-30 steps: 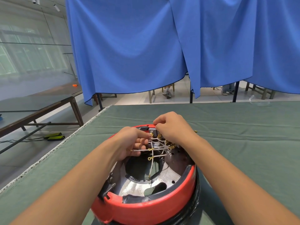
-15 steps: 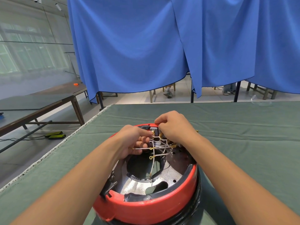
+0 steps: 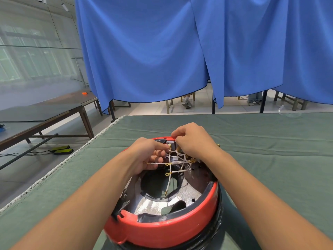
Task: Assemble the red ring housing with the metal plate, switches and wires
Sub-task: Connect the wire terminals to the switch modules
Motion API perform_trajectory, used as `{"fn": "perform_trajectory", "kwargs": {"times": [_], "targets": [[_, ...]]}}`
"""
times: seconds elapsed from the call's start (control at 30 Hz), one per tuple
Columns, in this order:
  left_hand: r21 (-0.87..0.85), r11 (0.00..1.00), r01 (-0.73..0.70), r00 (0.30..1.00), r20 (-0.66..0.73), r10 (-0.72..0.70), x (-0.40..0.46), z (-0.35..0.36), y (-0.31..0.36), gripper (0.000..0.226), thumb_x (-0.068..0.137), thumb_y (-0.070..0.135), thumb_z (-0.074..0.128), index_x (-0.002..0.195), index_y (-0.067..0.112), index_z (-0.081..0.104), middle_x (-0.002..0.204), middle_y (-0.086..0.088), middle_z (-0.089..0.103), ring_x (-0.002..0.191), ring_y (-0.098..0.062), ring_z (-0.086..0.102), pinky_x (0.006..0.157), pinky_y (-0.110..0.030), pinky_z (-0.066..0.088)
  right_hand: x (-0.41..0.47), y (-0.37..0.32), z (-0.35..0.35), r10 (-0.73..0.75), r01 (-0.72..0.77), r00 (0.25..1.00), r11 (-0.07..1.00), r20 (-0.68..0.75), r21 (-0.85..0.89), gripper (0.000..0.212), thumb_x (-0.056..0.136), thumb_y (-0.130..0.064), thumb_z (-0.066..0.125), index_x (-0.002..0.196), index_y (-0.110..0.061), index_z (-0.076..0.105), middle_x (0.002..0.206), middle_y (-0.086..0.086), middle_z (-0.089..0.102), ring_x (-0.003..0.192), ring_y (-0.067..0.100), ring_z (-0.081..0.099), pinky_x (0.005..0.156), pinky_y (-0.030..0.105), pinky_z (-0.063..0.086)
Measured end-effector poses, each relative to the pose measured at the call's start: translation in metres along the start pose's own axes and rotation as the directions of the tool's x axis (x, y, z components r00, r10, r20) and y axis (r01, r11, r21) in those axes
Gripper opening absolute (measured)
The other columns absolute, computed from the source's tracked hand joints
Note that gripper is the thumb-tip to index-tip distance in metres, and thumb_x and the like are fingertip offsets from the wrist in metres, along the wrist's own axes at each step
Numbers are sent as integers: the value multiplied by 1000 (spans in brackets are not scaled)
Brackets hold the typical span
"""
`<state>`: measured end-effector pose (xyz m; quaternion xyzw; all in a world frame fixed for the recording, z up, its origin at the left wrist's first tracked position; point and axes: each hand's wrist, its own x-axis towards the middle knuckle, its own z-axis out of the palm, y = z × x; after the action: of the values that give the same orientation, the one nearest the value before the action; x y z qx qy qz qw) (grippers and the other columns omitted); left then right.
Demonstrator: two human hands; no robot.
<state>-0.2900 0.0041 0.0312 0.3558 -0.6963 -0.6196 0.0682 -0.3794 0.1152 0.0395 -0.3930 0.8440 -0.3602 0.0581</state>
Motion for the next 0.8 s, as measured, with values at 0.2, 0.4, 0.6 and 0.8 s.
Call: {"fn": "perform_trajectory", "kwargs": {"times": [0.2, 0.4, 0.6, 0.8], "targets": [[-19, 1000, 9, 1000, -18, -9, 0, 2, 1, 13, 86, 15, 65, 73, 14, 65, 49, 4, 54, 37, -7, 48, 44, -19, 37, -3, -2, -1, -2, 2, 1000, 1000, 2, -12, 35, 88, -8, 47, 112, -20, 70, 116, 3, 67, 105, 21, 59, 92, 41, 51], [-22, 1000, 9, 1000, 0, -9, -1, 2, 3, 16, 86, 14, 63, 70, 15, 63, 47, 6, 53, 36, -5, 46, 42, -16, 36, -4, -3, -2, -19, 19, 1000, 999, -1, -26, 33, 87, -8, 49, 109, -20, 71, 112, 4, 69, 102, 23, 61, 91, 39, 51], [-62, 998, -7, 998, -57, 4, 0, 5, 2, 16, 85, 10, 64, 70, 14, 64, 44, 6, 53, 33, -5, 45, 40, -14, 35, -2, -1, -2, 7, -7, 1000, 1000, -1, -11, 41, 83, -4, 49, 113, -23, 70, 116, 2, 68, 108, 21, 59, 94, 37, 50], [-56, 998, 6, 999, -43, -9, -1, 6, 2, 15, 86, 11, 64, 72, 14, 65, 46, 6, 54, 35, -5, 45, 42, -18, 36, 0, 1, -3, 5, -5, 1000, 1000, 6, 3, 43, 83, -2, 47, 114, -23, 70, 116, -1, 68, 98, 15, 58, 86, 30, 50]]}}
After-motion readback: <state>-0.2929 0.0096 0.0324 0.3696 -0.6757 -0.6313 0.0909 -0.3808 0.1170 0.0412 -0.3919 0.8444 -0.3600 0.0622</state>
